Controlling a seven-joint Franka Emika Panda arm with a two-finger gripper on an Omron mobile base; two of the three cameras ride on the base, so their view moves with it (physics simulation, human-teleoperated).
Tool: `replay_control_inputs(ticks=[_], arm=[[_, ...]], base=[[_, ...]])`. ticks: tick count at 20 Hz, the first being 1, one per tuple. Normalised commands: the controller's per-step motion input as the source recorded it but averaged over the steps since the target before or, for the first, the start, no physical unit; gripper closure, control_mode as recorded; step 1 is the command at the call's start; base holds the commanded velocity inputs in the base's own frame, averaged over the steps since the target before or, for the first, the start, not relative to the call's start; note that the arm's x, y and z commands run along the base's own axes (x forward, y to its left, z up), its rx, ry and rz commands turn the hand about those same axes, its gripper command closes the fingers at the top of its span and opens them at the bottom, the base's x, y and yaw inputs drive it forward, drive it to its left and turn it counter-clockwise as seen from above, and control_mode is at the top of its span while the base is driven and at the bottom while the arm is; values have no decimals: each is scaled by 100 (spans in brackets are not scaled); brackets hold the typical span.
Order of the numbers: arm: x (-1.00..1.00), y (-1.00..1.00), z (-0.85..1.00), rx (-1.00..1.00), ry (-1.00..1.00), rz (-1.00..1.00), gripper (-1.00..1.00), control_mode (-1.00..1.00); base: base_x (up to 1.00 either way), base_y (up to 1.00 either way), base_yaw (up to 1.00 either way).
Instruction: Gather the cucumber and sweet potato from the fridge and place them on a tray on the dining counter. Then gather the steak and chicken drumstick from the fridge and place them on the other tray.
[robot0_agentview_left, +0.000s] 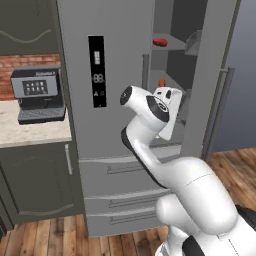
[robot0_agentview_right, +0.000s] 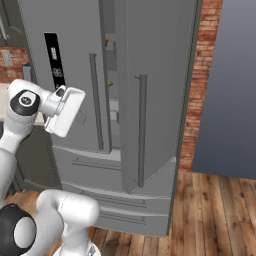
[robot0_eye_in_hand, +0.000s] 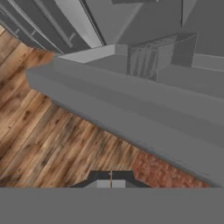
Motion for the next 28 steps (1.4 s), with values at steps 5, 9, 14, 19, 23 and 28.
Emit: replay_control_inputs(ticks=[5,9,14,19,23,28], arm=[[24,-24,10,-10,7,2,100,-100],[24,-39,2,0,0,0,100,-100],[35,-9,1,-2,1,1,100,-100],[38,-11,2,-5,1,1,100,-100],[28,-18,0,-4,2,0,100,-100],[14,-4,0,-7,0,0,100,-100]], base=[[0,0,0],[0,0,0],[0,0,0],[0,0,0],[0,0,0],[0,0,0]])
